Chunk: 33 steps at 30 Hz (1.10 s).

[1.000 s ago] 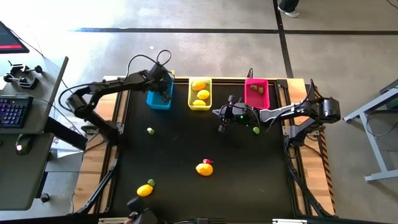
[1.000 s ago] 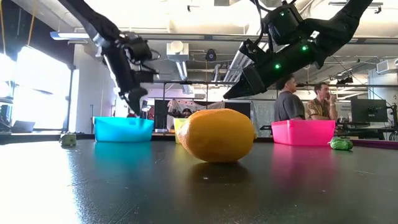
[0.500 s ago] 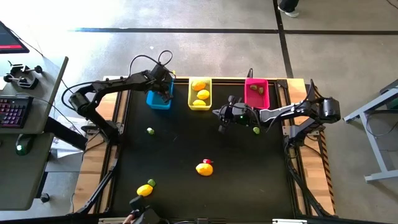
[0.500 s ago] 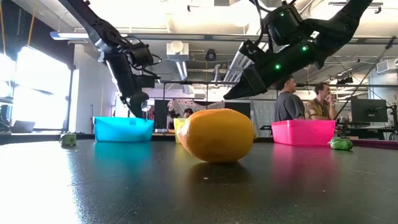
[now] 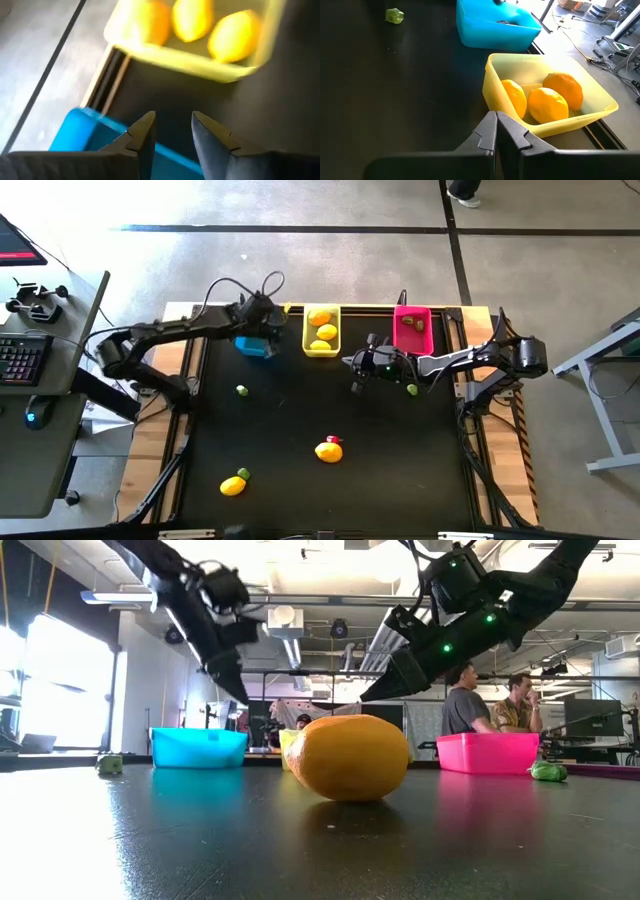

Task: Sort produce into baskets
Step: Put the green bell pepper into the pink bin

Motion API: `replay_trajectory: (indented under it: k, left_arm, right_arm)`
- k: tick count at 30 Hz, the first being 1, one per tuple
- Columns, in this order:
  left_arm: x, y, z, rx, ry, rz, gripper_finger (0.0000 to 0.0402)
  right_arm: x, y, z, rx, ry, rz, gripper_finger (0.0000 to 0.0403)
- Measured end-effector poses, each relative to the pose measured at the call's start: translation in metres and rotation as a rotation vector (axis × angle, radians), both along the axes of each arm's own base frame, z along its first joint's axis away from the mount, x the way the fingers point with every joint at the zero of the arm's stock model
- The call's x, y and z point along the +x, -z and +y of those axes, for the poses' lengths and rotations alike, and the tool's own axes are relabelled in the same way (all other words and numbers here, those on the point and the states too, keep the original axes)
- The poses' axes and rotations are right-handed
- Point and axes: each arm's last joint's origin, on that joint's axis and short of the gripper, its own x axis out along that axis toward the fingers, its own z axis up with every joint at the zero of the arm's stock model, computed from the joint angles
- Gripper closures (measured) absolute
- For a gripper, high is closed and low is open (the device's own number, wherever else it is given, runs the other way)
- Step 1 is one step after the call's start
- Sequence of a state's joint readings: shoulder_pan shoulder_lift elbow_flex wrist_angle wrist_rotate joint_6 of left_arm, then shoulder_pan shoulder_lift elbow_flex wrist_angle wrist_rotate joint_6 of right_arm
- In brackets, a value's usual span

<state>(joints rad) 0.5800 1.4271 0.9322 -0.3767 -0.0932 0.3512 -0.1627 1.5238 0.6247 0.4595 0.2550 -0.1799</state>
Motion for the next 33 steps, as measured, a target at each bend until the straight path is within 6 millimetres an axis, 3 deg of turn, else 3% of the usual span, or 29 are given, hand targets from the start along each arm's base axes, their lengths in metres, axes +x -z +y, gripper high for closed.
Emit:
replay_trajectory:
  k: [9, 17, 25, 33]
  left_arm:
    - [0.004, -0.023, -0.090, -0.046, 0.264, 0.002, 0.0349]
    - [0.000, -0.017, -0.164, -0.134, 0.476, 0.118, 0.0397]
    - [-0.014, -0.014, -0.228, -0.239, 0.686, 0.172, 0.0401]
    - [-0.036, -0.014, -0.279, -0.316, 0.823, 0.194, 0.0401]
  right_arm:
    - [0.000, 0.000, 0.000, 0.002, 0.001, 0.000, 0.0403]
    - [0.000, 0.001, 0.000, 0.043, 0.021, -0.009, 0.0403]
    - [0.000, 0.000, 0.001, 0.057, 0.026, -0.028, 0.0403]
    - [0.000, 0.000, 0.001, 0.096, 0.045, -0.046, 0.0403]
